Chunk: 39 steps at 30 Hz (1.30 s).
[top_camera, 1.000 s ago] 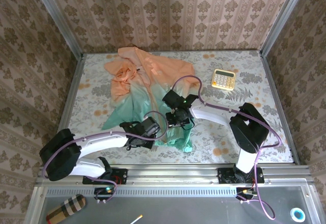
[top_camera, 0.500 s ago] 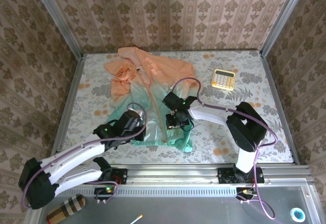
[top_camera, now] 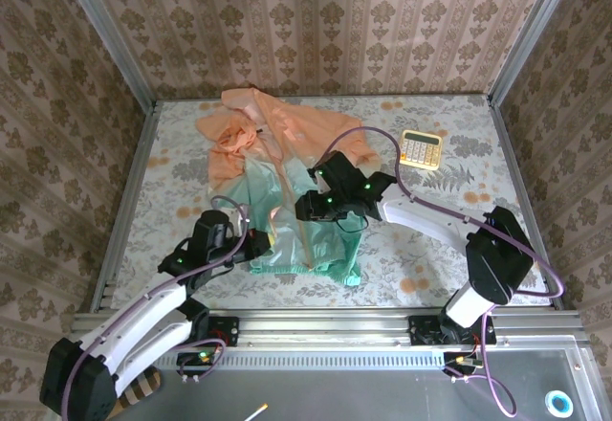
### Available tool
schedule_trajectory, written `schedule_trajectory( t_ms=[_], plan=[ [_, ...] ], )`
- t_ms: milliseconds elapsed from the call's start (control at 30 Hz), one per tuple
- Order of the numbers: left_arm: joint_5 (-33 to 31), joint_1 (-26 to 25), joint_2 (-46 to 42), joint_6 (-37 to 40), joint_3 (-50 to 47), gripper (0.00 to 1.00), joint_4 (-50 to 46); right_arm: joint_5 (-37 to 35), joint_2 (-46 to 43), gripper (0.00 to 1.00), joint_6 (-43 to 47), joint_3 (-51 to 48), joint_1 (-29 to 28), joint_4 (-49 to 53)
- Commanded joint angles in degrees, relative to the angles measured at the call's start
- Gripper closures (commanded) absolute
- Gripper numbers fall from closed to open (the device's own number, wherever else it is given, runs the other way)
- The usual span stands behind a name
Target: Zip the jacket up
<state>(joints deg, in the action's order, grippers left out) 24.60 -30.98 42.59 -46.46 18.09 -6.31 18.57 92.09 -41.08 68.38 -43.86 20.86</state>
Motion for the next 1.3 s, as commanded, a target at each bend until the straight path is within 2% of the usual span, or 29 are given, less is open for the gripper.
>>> schedule_trajectory(
  t_ms=[0, 200, 467, 633, 733, 1067, 1100, 1267],
  plan=[
    [7.0, 1.5, -0.4, -3.5, -1.1, 1.0, 8.1, 6.9, 1.2, 0.66, -4.9, -1.6, 0.0, -6.7],
    [11.8, 3.8, -0.8, -7.0, -4.0, 1.0, 14.2, 11.6, 3.2, 0.61, -8.1, -2.0, 0.0, -11.7],
    [16.0, 4.4, -0.4, -5.6, -3.7, 1.0, 14.1, 16.3, 6.3, 0.61, -8.9, -0.9, -0.1, -13.9],
    [17.0, 4.4, 0.5, -3.9, -1.9, 1.0, 11.7, 17.6, 8.9, 0.62, -5.8, 2.9, -0.6, -10.0],
    [17.8, 6.1, 1.1, -3.3, -0.9, 1.0, 11.1, 18.3, 9.7, 0.69, -5.7, 3.8, -0.7, -10.3],
    [17.5, 6.7, 2.0, -1.0, 1.0, 1.0, 8.1, 18.7, 7.9, 0.99, -6.2, 2.5, -0.8, -10.8],
    [17.4, 6.9, 2.4, 0.0, 2.1, 0.99, 6.9, 18.1, 7.6, 1.0, -6.5, 2.1, -0.7, -10.8],
    [17.0, 8.1, 3.8, 4.9, 7.9, 0.7, -1.2, 14.3, 5.7, 1.0, -9.9, -0.2, 0.1, -10.3]
  ],
)
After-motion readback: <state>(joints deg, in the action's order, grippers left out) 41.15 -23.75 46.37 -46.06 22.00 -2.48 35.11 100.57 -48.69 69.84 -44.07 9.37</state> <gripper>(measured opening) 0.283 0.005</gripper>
